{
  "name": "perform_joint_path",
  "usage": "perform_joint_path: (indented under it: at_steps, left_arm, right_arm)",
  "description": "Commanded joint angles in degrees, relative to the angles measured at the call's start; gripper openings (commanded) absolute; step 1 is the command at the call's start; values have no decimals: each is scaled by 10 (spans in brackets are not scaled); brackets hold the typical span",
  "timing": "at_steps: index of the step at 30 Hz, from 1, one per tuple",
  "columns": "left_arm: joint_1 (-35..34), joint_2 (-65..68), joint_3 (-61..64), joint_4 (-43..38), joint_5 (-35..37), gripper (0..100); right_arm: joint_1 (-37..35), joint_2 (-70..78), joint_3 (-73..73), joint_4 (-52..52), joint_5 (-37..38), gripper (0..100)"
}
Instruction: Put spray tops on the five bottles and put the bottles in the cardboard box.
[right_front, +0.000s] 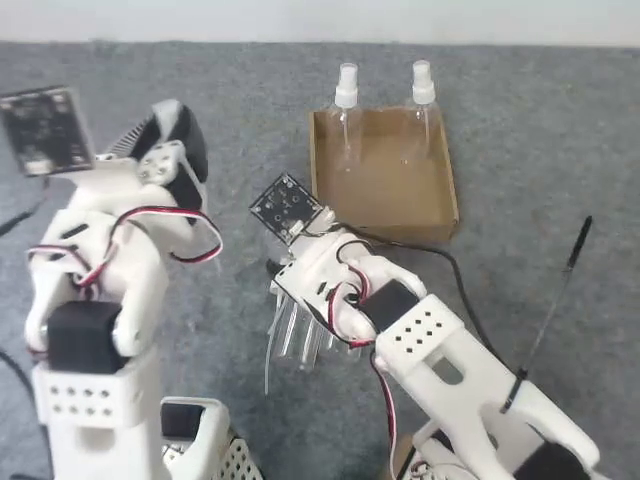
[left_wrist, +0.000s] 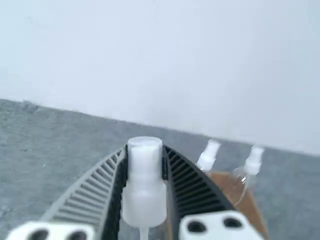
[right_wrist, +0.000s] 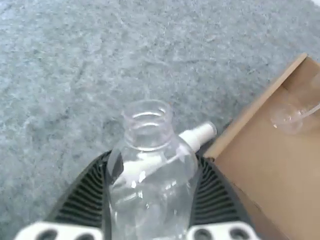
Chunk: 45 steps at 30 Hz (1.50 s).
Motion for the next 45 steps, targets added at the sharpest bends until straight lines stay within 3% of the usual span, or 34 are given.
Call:
perform_joint_path:
  at_steps: [1, 6, 12, 17, 23, 32, 36, 41, 45]
  left_arm:
    - [4, -17, -41, -25, 35, 11]
    - [4, -13, -4, -89, 37, 11]
    - [4, -12, 50, -164, 59, 10]
    - [5, -12, 80, -208, 61, 10]
    - [52, -17, 113, -206, 59, 10]
    - [52, -18, 141, -204, 58, 10]
    - [68, -18, 147, -140, 58, 10]
    - [77, -18, 149, -71, 30, 10]
    - [78, -18, 149, -37, 8, 10]
  right_arm:
    - [-5, -30, -2, -22, -2, 6]
    - [-5, -50, 7, -36, -7, 6]
    - [-14, -115, 103, -159, -7, 6]
    - [-47, -167, 145, -182, -7, 6]
    - [-51, -174, 147, -178, -7, 6]
    - [-51, -174, 147, -172, -7, 6]
    - [-40, -174, 147, -165, -9, 6]
    - [0, -174, 143, -166, -108, 6]
    - [3, -174, 143, -167, -139, 6]
